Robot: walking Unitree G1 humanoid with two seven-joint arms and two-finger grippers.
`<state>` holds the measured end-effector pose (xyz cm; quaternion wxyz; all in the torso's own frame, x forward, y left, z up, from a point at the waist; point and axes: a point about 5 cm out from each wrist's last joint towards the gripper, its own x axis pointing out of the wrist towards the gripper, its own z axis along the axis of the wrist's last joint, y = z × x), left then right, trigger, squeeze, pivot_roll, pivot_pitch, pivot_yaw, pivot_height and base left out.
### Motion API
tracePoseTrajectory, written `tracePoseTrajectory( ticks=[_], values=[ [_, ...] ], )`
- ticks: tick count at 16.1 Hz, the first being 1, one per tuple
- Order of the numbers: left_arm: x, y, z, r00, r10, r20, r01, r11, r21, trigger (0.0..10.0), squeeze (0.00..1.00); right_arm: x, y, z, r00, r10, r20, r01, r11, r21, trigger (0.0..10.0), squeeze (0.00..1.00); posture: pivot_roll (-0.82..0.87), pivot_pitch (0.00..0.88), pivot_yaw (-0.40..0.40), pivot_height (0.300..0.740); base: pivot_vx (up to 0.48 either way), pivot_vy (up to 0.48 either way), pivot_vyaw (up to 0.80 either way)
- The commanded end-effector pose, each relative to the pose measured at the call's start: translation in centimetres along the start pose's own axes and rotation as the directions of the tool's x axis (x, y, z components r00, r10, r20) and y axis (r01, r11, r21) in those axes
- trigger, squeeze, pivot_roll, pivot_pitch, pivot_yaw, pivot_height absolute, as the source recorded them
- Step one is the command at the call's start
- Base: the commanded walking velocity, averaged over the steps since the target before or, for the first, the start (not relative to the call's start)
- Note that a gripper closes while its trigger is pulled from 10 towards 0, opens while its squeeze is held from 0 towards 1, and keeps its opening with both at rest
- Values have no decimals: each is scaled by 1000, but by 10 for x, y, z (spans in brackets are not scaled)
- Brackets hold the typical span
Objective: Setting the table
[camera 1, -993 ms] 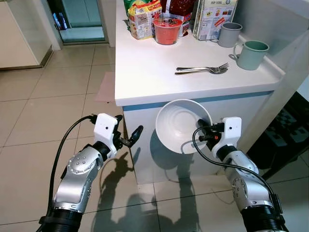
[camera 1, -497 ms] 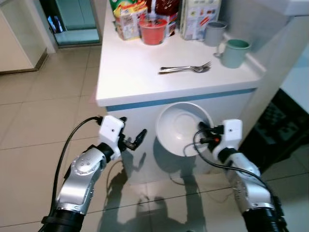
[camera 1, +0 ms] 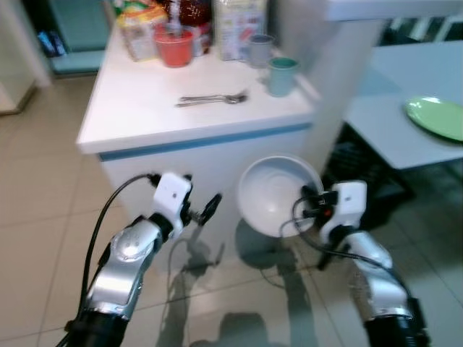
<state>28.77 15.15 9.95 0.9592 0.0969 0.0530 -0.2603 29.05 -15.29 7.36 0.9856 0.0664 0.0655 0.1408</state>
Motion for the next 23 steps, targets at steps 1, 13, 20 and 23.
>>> tracePoseTrajectory(
  ticks=[1, 13, 20, 23],
  values=[
    [3, 2, 4, 1000, 19, 4, -19, 999, 28, 10000, 0, 3, 1, 12, 999, 14, 47, -13, 1000, -24, 0, 0, 33, 0, 52, 740, 300, -371, 0],
    [11, 5, 0, 995, 88, -37, -84, 991, 100, 10000, 0, 0, 8, 10, 998, 34, 48, -32, 998, -46, 0, 0, 24, 0, 68, 740, 186, -206, 0],
    [13, 5, 1, 994, 99, -38, -94, 988, 123, 10000, 0, 5, 18, 17, 993, 105, 60, -97, 989, -115, 0, 0, 31, 0, 69, 740, 272, -392, 0],
    [15, 3, -1, 994, 98, -47, -91, 986, 143, 10000, 0, 5, 20, 14, 992, 111, 52, -104, 988, -116, 0, 0, 29, 0, 73, 740, 362, -305, 0]
  ],
)
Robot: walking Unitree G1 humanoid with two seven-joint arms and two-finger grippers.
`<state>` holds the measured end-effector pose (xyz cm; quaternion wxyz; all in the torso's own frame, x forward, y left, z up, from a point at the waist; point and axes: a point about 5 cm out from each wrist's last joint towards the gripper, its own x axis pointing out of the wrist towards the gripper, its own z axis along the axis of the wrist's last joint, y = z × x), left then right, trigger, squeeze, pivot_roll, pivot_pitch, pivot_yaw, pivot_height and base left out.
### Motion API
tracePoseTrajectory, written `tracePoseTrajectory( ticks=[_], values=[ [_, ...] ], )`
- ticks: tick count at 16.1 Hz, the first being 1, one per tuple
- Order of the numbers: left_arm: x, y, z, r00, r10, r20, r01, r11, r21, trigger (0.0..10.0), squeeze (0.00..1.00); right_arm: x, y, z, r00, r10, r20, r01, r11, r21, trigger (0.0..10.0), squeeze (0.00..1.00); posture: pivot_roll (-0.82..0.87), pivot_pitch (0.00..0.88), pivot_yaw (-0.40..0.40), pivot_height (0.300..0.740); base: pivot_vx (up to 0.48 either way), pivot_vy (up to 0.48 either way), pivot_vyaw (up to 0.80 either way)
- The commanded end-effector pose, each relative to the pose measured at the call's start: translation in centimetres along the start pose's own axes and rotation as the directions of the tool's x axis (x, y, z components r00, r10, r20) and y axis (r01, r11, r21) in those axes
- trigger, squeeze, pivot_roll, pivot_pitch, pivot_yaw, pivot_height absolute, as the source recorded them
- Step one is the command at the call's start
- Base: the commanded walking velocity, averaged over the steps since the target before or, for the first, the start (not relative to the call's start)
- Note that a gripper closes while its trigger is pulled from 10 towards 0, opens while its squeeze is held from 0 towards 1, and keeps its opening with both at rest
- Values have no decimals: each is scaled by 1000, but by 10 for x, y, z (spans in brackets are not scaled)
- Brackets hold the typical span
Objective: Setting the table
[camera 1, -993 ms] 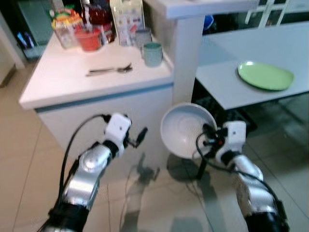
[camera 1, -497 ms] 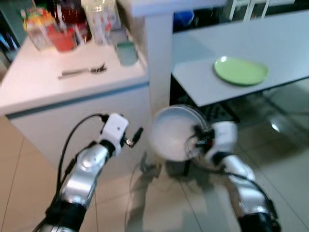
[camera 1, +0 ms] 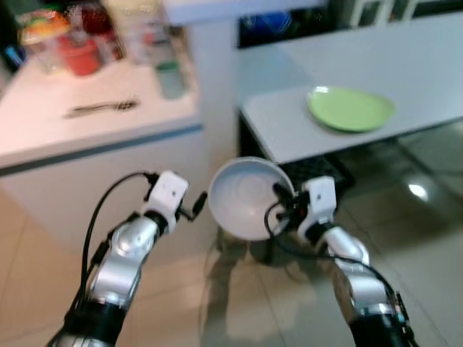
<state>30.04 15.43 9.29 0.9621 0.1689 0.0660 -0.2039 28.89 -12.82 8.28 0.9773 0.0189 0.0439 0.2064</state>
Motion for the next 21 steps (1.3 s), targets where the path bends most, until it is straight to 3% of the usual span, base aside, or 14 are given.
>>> tracePoseTrajectory(
  ticks=[1, 16, 19, 21],
  values=[
    [4, -6, 8, 999, -29, 29, 29, 999, 22, 10000, 0, -1, -5, 6, 999, -21, 35, 22, 1000, -7, 0, 0, 28, 0, 74, 740, 401, -259, 0],
    [11, -11, 13, 998, -30, 50, 27, 998, 56, 10000, 0, -3, -2, 4, 999, -2, 32, 3, 1000, -18, 0, 0, 13, 0, 82, 740, 389, -276, 0],
    [11, -14, 16, 997, -34, 73, 31, 999, 32, 10000, 0, -3, 3, 6, 999, 39, 29, -38, 998, -47, 0, 0, 15, 0, 82, 740, 251, -195, 0],
    [10, -13, 17, 997, -14, 81, 12, 1000, 21, 10000, 0, 1, 10, 18, 994, 93, 65, -86, 991, -105, 0, 0, 16, 0, 81, 740, 0, 0, 0]
  ],
)
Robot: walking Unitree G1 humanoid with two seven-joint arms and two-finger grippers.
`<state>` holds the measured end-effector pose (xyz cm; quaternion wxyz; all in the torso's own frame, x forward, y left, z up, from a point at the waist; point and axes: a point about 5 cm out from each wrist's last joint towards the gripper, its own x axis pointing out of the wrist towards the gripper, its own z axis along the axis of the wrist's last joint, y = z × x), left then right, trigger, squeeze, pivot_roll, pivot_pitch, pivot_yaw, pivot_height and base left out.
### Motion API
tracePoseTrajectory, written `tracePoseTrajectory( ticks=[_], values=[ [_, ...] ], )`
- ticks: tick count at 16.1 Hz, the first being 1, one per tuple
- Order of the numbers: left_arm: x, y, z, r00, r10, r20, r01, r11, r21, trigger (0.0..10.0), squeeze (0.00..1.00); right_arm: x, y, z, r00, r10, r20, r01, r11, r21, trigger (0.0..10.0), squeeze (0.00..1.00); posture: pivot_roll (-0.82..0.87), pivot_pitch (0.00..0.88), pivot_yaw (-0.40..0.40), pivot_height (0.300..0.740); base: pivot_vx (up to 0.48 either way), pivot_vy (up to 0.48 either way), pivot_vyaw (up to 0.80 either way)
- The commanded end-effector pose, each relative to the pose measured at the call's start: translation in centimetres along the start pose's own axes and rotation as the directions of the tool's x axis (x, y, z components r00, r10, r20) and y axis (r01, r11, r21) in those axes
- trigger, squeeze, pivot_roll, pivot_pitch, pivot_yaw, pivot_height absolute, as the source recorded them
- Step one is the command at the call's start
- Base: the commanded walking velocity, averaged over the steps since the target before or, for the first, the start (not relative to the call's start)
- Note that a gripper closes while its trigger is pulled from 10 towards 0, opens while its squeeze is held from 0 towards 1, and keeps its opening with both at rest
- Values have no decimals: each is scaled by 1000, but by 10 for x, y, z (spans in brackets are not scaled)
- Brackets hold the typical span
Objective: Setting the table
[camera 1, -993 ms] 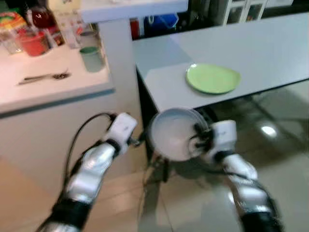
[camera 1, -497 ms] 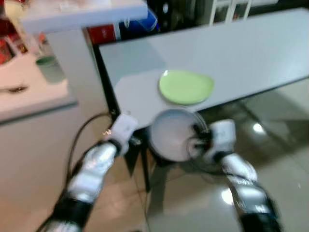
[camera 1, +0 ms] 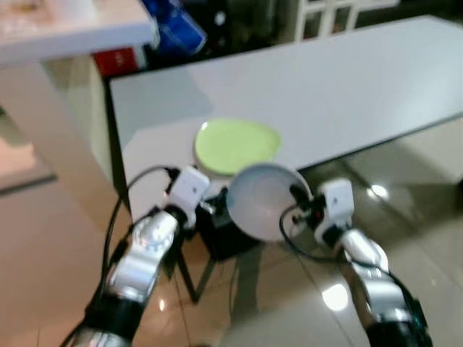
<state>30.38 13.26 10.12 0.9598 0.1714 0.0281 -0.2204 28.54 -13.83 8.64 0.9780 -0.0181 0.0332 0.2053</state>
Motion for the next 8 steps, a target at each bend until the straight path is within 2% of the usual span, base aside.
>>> tracePoseTrajectory(
  ticks=[1, 4, 7, 8],
  values=[
    [1, 2, 2, 1000, 13, 4, -13, 1000, -6, 10000, 0, 10, 17, 20, 992, 100, 78, -97, 994, -42, 0, 0, 15, 0, 81, 740, 0, 0, 0],
    [2, 1, 3, 1000, 9, 7, -9, 1000, -12, 10000, 0, 16, 19, 37, 982, 141, 123, -133, 989, -68, 0, 0, 12, 0, 84, 740, 0, 0, 0],
    [3, -3, 5, 1000, -9, 13, 9, 1000, -8, 10000, 0, 37, 32, 88, 940, 199, 275, -208, 978, 4, 0, 0, 16, 0, 87, 740, 0, 0, 0],
    [4, -4, 5, 1000, -12, 15, 12, 1000, -8, 10000, 0, 40, 33, 94, 934, 202, 295, -215, 976, 13, 0, 0, 16, 0, 87, 740, 0, 0, 0]
  ],
)
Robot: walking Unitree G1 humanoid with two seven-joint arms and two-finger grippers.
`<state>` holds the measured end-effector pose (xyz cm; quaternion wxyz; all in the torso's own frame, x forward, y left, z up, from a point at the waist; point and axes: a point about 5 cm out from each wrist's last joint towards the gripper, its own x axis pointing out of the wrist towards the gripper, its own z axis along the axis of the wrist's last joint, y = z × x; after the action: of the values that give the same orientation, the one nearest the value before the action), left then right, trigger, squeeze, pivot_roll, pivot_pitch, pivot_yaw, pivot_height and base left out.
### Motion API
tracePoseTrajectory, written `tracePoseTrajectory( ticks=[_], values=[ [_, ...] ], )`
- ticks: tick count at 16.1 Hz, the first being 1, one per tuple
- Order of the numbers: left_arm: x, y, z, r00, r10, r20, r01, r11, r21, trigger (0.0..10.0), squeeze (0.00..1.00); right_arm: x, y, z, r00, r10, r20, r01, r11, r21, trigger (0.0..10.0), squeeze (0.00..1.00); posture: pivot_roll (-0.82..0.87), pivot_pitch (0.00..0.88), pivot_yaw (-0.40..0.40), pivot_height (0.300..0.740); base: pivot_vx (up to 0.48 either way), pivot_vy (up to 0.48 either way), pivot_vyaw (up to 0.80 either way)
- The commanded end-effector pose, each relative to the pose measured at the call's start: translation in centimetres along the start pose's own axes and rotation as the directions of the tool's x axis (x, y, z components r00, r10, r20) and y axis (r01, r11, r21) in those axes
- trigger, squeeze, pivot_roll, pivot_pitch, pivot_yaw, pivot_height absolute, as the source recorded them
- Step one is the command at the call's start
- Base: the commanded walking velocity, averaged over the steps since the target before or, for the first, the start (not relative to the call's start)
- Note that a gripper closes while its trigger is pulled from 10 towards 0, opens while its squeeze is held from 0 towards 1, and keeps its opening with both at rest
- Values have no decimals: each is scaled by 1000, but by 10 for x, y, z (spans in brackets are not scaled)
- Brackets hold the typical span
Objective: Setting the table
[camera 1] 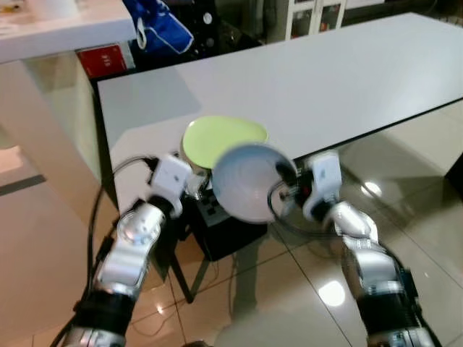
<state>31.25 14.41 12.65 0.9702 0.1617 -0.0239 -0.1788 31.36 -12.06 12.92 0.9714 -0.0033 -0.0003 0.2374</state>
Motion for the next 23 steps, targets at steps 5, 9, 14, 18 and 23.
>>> tracePoseTrajectory(
  ticks=[5, 9, 14, 18, 23],
  values=[
    [1, -29, -12, 990, -120, -69, 120, 993, -7, 10000, 0, 42, 20, 90, 938, 100, 332, -145, 983, 112, 0, 0, 28, 0, 79, 740, 0, 0, 0],
    [-4, -24, -20, 989, -115, -97, 114, 993, -18, 10000, 0, 42, 16, 79, 953, 72, 295, -107, 989, 102, 0, 0, 30, 0, 84, 740, 0, 0, 0],
    [-25, 6, -48, 977, -83, -195, 79, 996, -30, 10000, 1000, 38, 10, 73, 957, 44, 286, -81, 990, 118, 0, 0, 31, 0, 89, 740, 0, 0, 0],
    [-51, 24, -76, 953, -45, -299, 24, 997, -70, 10000, 1000, 34, -8, 69, 964, -20, 266, -12, 993, 119, 0, 0, 40, 0, 88, 740, 0, 0, 0],
    [-55, 25, -63, 980, -63, -191, 19, 975, -221, 10000, 1000, 31, -24, 65, 966, -73, 246, 44, 991, 123, 0, 0, 38, 0, 87, 740, 0, 0, 0]
  ],
)
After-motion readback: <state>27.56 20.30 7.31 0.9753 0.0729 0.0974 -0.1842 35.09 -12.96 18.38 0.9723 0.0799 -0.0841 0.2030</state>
